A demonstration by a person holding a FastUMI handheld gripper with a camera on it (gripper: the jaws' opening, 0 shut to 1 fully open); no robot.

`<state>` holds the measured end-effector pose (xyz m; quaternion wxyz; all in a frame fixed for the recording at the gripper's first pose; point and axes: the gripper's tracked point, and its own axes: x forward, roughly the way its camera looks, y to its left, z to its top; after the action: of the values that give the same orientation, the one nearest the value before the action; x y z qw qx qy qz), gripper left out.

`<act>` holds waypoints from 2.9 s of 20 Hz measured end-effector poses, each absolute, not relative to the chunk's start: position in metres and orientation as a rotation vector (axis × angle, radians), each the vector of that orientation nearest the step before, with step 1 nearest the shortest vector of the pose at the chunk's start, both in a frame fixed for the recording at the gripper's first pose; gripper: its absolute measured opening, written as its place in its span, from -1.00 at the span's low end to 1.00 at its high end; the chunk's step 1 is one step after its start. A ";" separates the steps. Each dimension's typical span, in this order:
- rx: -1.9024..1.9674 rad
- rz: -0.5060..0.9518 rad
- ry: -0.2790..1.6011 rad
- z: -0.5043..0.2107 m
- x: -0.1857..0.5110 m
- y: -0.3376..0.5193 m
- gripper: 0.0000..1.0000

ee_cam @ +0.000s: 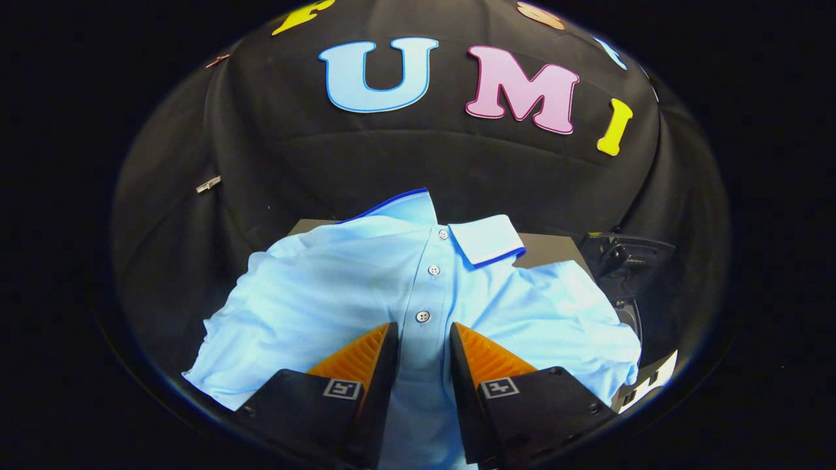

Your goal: Put the clothes into the washing machine and then close the washing machine lid.

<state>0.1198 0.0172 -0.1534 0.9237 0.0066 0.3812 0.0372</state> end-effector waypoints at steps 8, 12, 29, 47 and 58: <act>-0.014 0.149 0.748 -0.148 0.117 0.016 -0.76; -0.024 0.170 0.774 -0.149 0.116 0.016 -0.77; 0.040 0.430 0.620 -0.112 0.098 -0.012 -0.90; 0.141 0.664 0.555 -0.110 0.103 -0.239 -0.90; 0.212 0.514 0.567 -0.136 0.116 -0.364 -0.90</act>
<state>0.1158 -0.3639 -0.1360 0.9222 0.1032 0.2761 0.2505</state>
